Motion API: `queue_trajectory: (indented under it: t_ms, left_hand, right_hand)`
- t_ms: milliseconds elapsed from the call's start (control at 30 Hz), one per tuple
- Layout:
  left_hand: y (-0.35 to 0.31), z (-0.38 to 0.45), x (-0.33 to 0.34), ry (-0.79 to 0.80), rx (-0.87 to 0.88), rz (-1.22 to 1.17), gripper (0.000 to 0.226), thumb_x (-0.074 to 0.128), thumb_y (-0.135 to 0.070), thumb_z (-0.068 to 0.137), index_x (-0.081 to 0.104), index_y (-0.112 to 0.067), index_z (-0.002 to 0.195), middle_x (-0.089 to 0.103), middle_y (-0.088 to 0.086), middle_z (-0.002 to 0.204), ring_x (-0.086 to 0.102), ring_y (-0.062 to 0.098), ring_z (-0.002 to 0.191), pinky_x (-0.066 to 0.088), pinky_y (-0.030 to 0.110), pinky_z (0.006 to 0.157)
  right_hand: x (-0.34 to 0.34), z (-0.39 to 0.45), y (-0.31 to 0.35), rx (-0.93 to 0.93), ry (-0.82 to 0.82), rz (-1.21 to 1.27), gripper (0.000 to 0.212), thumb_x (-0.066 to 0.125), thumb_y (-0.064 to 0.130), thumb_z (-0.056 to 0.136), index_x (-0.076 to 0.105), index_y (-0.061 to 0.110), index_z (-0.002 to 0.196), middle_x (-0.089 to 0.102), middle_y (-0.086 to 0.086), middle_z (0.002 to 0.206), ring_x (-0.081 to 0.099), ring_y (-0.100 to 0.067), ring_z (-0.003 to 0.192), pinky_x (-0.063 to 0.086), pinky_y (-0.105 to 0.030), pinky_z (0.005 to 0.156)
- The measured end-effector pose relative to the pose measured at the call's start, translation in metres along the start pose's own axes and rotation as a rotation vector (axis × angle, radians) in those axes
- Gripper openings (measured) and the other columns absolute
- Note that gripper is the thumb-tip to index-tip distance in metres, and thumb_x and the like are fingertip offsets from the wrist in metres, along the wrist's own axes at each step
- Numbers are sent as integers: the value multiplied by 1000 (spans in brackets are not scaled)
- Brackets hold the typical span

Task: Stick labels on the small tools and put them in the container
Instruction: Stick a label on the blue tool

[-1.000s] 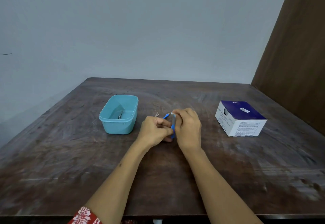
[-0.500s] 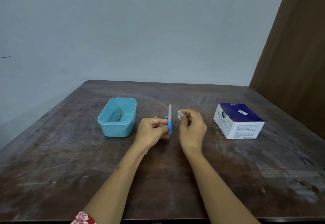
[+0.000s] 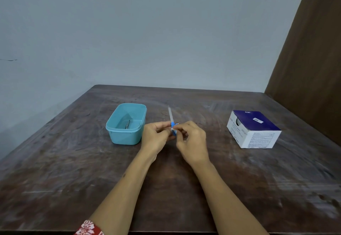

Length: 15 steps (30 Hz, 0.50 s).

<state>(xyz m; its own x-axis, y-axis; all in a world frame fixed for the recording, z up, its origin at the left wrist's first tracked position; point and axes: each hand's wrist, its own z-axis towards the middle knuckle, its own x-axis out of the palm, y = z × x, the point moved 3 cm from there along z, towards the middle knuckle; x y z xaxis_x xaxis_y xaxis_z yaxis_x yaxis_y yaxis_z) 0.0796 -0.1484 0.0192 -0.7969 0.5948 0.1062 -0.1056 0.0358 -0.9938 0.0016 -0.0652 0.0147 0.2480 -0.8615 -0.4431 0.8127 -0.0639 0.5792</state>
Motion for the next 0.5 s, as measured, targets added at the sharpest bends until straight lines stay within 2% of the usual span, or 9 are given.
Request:
queue_trajectory:
  t_ms: [67, 167, 333, 433, 500]
  left_hand:
    - [0, 0, 1, 10, -10, -12, 25, 54, 7, 86, 70, -12, 85, 70, 4, 79, 70, 11, 70, 59, 23, 65]
    - [2, 0, 4, 21, -40, -26, 13, 58, -3, 88, 70, -6, 92, 72, 5, 76, 71, 14, 70, 59, 29, 67]
    - [0, 2, 2, -37, 16, -105, 15, 66, -18, 85, 71, -6, 78, 70, -2, 60, 68, 8, 59, 56, 20, 57]
    - [3, 3, 1, -43, 43, -85, 12, 66, -13, 85, 71, -3, 87, 72, -1, 67, 68, 6, 61, 55, 20, 58]
    - [5, 4, 2, -11, 30, -59, 12, 65, -15, 85, 71, -4, 88, 73, 7, 77, 71, 13, 70, 57, 28, 66]
  right_hand:
    - [-1, 0, 0, -11, -22, -39, 22, 63, -6, 78, 73, 8, 93, 65, -4, 85, 61, -13, 71, 46, -13, 69]
    - [-4, 1, -1, -23, -54, -69, 22, 62, -6, 80, 73, 7, 94, 66, -6, 86, 62, -13, 75, 46, -13, 72]
    - [1, -2, 1, -40, -31, -42, 14, 65, 0, 71, 73, 7, 80, 64, -4, 75, 60, -16, 63, 50, -26, 62]
    - [1, -2, 0, -44, -7, -47, 13, 66, 1, 71, 72, 7, 80, 64, -5, 75, 60, -18, 64, 52, -33, 61]
    - [0, -1, -1, -45, -22, -51, 15, 65, 1, 77, 73, 7, 88, 66, -6, 80, 62, -19, 71, 53, -32, 66]
